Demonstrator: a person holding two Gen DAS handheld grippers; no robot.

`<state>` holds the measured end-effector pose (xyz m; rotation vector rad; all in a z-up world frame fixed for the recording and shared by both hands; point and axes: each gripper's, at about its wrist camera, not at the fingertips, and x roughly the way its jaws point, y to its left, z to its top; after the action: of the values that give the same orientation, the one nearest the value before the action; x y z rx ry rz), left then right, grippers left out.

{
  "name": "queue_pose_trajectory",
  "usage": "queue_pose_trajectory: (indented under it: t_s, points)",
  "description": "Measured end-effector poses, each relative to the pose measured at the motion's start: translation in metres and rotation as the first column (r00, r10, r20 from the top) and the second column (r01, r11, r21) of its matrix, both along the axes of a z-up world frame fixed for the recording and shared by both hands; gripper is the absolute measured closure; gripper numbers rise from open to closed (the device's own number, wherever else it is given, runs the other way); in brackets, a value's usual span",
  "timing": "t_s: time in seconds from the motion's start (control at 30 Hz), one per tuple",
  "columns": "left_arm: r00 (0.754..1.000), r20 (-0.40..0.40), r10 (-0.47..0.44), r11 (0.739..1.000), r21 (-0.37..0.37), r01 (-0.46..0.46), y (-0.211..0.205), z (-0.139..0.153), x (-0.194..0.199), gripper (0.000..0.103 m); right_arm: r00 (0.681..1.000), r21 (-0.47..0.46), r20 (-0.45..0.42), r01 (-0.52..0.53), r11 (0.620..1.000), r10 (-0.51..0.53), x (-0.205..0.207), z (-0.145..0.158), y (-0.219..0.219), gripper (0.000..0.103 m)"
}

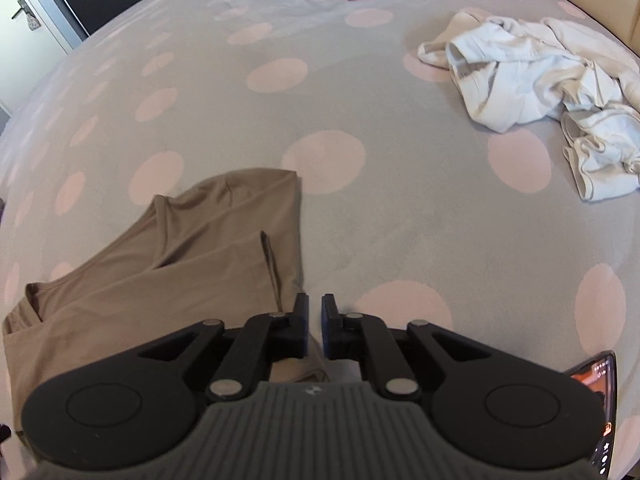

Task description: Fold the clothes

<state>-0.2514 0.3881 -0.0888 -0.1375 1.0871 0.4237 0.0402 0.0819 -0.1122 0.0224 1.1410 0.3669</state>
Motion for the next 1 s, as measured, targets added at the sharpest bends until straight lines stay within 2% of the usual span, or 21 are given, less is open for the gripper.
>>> queue_pose_trajectory:
  t_s: [0.03,0.13,0.23,0.33,0.47,0.53,0.73,0.77,0.8,0.83,0.87,0.9,1.0]
  points:
    - [0.999,0.032,0.013,1.000,-0.016,-0.013,0.006,0.004,0.000,0.076,1.000,0.009,0.002,-0.004,1.000,0.004,0.000,0.002,0.002,0.084]
    - [0.990,0.106,0.092,0.992,-0.092,-0.082,0.029,0.009,0.008,0.074,1.000,0.032,0.011,-0.022,0.999,0.022,0.001,0.007,0.006,0.081]
    - [0.975,0.128,0.179,0.975,-0.159,-0.158,0.055,0.000,0.021,0.074,0.999,0.033,0.028,-0.021,0.999,0.020,0.005,0.008,0.007,0.076]
    - [0.952,0.138,0.272,0.946,-0.221,-0.238,0.078,-0.018,0.031,0.074,1.000,0.037,0.019,-0.002,0.999,0.001,0.010,0.004,0.005,0.073]
    - [0.912,0.156,0.378,0.890,-0.334,-0.312,0.103,-0.041,0.035,0.074,1.000,0.041,0.008,0.005,0.999,-0.005,0.014,-0.001,0.004,0.072]
    - [0.902,0.174,0.396,0.879,-0.355,-0.318,0.106,-0.049,0.036,0.074,1.000,0.043,0.008,-0.006,0.999,0.006,0.016,-0.003,0.006,0.072]
    - [0.889,0.242,0.388,0.893,-0.339,-0.298,0.094,-0.048,0.043,0.074,1.000,0.072,0.007,-0.017,0.997,0.016,0.022,-0.012,0.008,0.070]
    - [0.887,0.253,0.386,0.895,-0.335,-0.294,0.091,-0.048,0.044,0.079,1.000,0.088,0.009,-0.012,0.996,0.011,0.023,-0.012,0.007,0.069]
    - [0.885,0.263,0.383,0.898,-0.330,-0.291,0.089,-0.047,0.045,0.093,1.000,0.114,0.013,-0.014,0.993,0.013,0.024,-0.011,0.006,0.069]
    - [0.883,0.274,0.380,0.901,-0.324,-0.288,0.087,-0.046,0.046,0.099,1.000,0.141,0.016,-0.016,0.990,0.014,0.025,-0.010,0.005,0.066]
    - [0.881,0.287,0.376,0.908,-0.302,-0.290,0.084,-0.041,0.046,0.101,1.000,0.157,0.019,-0.020,0.987,0.017,0.025,-0.010,0.006,0.062]
    - [0.878,0.300,0.372,0.914,-0.281,-0.291,0.082,-0.037,0.046,0.102,0.999,0.149,0.023,-0.026,0.989,0.023,0.025,-0.010,0.009,0.062]
    - [0.873,0.324,0.364,0.926,-0.228,-0.301,0.081,-0.021,0.046,0.102,0.999,0.121,0.029,-0.045,0.992,0.042,0.026,-0.013,0.017,0.066]
